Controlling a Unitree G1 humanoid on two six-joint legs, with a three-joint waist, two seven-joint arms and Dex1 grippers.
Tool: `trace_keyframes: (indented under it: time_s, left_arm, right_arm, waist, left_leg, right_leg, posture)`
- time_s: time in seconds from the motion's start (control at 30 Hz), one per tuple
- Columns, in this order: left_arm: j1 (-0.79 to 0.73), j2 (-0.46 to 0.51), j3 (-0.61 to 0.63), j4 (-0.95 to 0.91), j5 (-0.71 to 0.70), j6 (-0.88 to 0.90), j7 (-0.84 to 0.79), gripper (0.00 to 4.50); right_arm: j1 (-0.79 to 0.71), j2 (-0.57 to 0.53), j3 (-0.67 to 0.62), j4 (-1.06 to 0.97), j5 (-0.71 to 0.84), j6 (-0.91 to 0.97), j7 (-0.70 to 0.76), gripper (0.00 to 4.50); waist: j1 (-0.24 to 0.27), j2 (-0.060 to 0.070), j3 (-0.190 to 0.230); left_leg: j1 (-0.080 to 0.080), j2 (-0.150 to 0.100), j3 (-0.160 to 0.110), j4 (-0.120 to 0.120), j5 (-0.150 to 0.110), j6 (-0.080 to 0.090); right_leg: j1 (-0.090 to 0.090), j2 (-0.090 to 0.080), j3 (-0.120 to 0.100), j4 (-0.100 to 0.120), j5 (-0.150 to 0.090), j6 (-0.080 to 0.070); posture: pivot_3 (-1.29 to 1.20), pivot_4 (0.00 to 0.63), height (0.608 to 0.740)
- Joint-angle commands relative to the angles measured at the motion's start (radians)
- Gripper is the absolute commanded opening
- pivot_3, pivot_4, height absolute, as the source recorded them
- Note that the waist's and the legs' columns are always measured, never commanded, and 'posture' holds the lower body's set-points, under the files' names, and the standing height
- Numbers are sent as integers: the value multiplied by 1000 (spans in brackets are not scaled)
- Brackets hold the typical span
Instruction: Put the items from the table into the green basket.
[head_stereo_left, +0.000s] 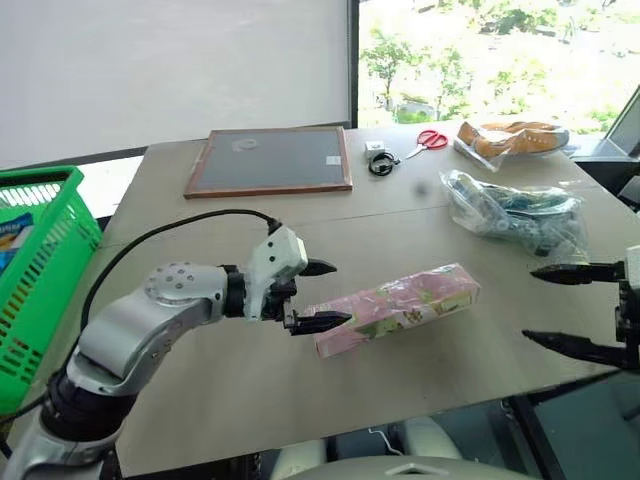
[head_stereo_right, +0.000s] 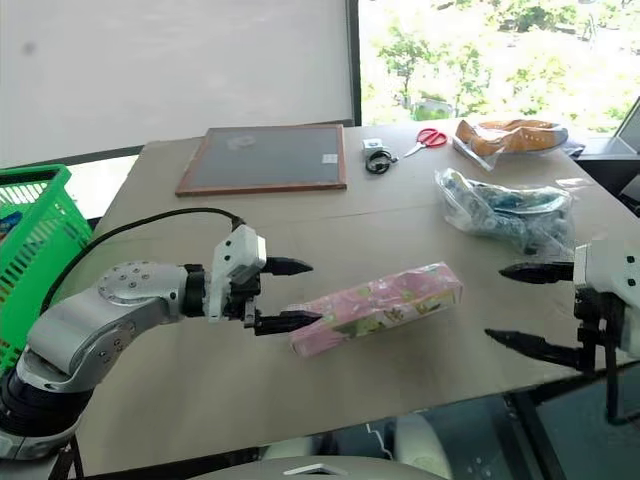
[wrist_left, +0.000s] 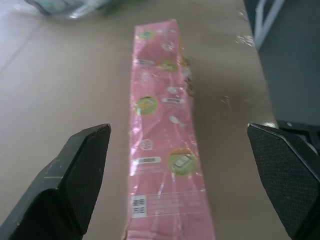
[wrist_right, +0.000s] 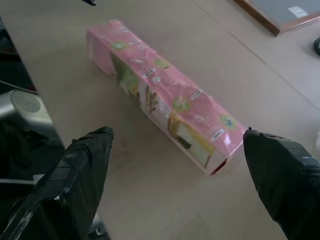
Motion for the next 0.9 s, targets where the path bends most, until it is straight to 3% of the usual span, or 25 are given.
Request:
trace_keyframes:
  time_s: [0.03,0.2,0.5,0.9]
  left_arm:
    - [-87,5,-81,20,35,56,-20,4500]
    - [-236,-57,-258,123,133,114,-26,4500]
    - [-324,-196,-386,219,244,144,20,4500]
    - [-350,-195,-506,193,487,69,100,4500]
  right_arm:
    - [13,-4,-64,-38,33,-2,-4,4424]
    - [29,6,-78,-66,67,10,-42,4424]
    - [91,24,-142,-121,111,34,-79,4424]
    - [138,40,-177,-148,133,31,-124,4424]
  waist:
    - [-8,-2,3]
    - [-28,-4,10]
    - [-51,-5,20]
    - [-81,-5,22]
  left_leg:
    - [1,0,1,0,0,0]
    - [0,-1,1,0,0,0]
    - [-2,0,0,-1,0,1]
    - [-2,0,1,-1,-1,1]
  right_leg:
    - [0,0,1,0,0,0]
    - [0,1,2,0,1,3]
    - [-2,1,3,-1,2,3]
    - [-2,0,4,-1,1,3]
  posture:
    - [-245,51,740]
    - [-279,63,740]
    - [-328,81,740]
    - [-346,84,740]
